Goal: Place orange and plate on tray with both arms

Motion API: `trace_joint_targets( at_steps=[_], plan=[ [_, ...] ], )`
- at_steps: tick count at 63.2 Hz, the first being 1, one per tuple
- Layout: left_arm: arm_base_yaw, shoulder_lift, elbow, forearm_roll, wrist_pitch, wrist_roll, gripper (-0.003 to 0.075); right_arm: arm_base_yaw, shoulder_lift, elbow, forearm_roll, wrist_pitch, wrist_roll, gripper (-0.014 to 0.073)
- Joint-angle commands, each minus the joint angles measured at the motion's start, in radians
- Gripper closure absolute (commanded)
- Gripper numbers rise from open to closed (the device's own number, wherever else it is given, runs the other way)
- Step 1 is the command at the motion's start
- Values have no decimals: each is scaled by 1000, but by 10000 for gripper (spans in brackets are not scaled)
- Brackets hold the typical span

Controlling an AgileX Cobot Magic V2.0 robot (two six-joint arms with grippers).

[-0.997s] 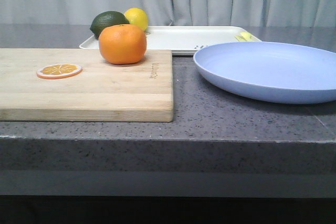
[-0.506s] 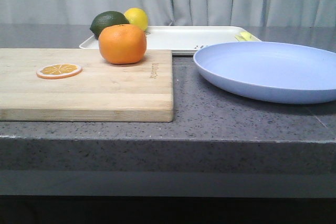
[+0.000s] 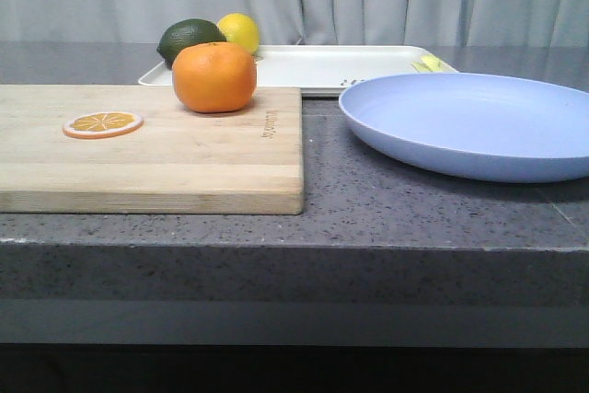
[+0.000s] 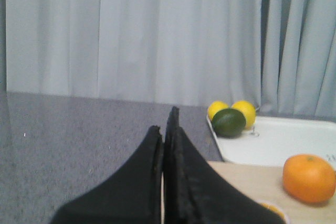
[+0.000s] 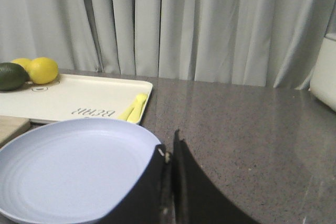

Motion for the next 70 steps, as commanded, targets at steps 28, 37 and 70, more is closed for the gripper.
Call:
trace_joint_targets(
  at_steps=[28,37,70],
  plan=[
    [3,372,-474,-12,403,0,740,4,432,-467,-16,299,-7,711],
    [3,431,-463,-12,403,0,740,4,509,-461,-16,311,-7,711],
    [3,523,-458,-10,392,0,738,4,668,-452,-16,330,-7,701]
  ],
)
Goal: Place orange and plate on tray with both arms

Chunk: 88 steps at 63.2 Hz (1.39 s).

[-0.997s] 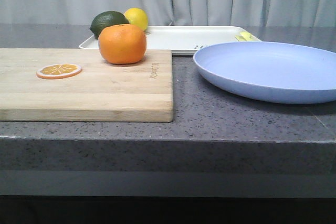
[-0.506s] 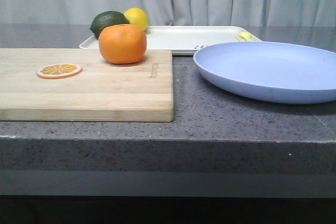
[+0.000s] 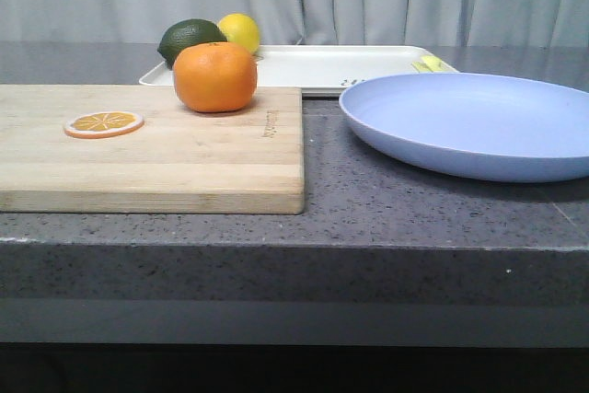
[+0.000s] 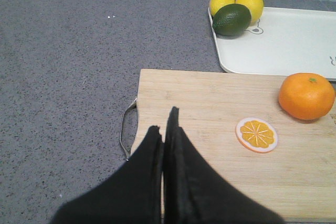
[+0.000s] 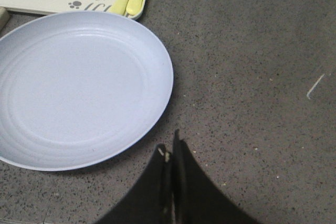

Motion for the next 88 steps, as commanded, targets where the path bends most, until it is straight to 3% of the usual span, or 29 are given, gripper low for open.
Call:
trace_joint_targets(
  at_steps=[1,8,19,25,56,64,70,88],
  plan=[
    [3,14,-23,-8,-82,0,737,4,21,-24,-16,-54,-7,696],
    [3,14,-23,-8,-82,0,661,4,37,-24,-16,-51,-7,567],
    [3,16,-23,-8,-95,0,300,4,37,-24,-16,-50,-7,239],
    [-14,16,-23,-12,-84,0,190,4,37,-24,-16,-39,-7,148],
    [-429,283,-88,0,-196,43,164,4,37,-24,-16,-5,-7,146],
    [-511,406,-142,49,-235,43,96,4,37,-24,-16,-4,-7,146],
    [-543,507,-199,62,-235,43,57,4,37,-24,-16,-1,-7,146],
    [-562,787,-395,71,-241,43,58,4,37,-24,-16,0,-7,146]
  ],
)
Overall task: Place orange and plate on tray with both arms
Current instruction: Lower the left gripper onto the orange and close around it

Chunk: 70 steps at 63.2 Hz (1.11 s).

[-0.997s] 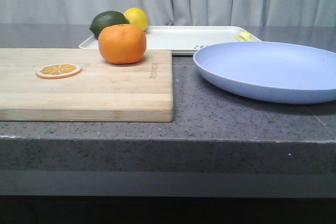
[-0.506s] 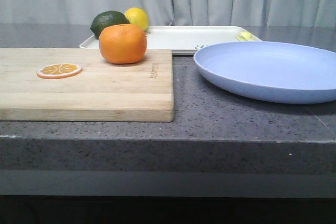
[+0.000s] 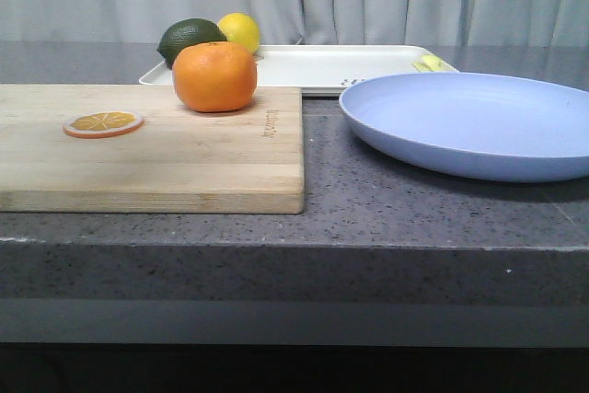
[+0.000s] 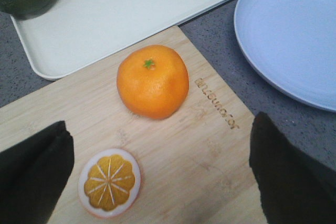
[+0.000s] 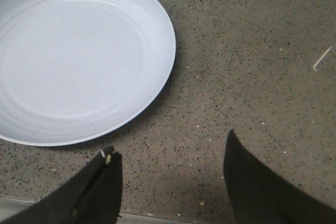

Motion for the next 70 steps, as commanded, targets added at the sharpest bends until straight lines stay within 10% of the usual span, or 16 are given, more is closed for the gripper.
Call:
trace_joint_targets(
  at_steps=[1,55,70],
  plan=[
    [-9,61,-91,0,-74,-1,58,4,5,-24,-16,-61,-9,146],
    [-7,475,-331,37,-82,-1,61,4,5,-24,-16,-60,-9,146],
    [-7,480,-331,37,-53,-1,224,4,5,-24,-16,-60,-9,146]
  ],
)
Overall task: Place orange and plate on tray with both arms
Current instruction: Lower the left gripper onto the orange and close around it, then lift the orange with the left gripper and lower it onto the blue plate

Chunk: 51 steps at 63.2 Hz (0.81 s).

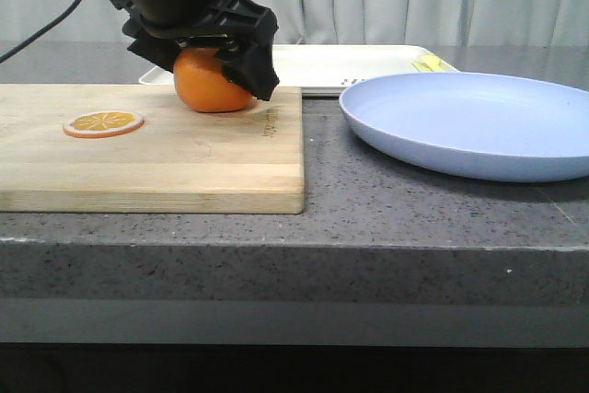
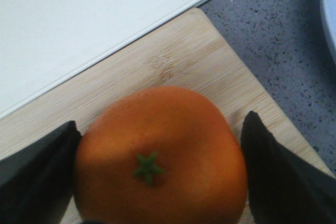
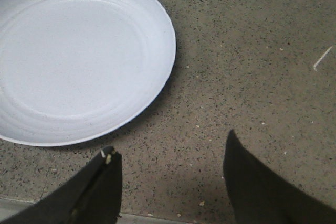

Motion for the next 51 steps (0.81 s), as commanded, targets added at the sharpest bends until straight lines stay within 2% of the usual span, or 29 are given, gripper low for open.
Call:
trace_joint_targets(
  at_steps=[1,9,20,33,51],
  plan=[
    [-7,-42,-36,0,-37,-2,241,4,5,-24,-16,-60,-6,146],
    [-7,-42,-49,0,-25,-2,297,4,5,-24,-16,-60,-6,146],
    [-37,-42,-150,-16,53,-2,299,4,5,-24,-16,-60,-6,146],
    [-150,-26,-295,-14,62,-2,299,4,5,-24,-16,-60,-6,146],
    [-286,114,-457,-14,60,-2,299,4,5,-24,-16,-60,-6,146]
  ],
)
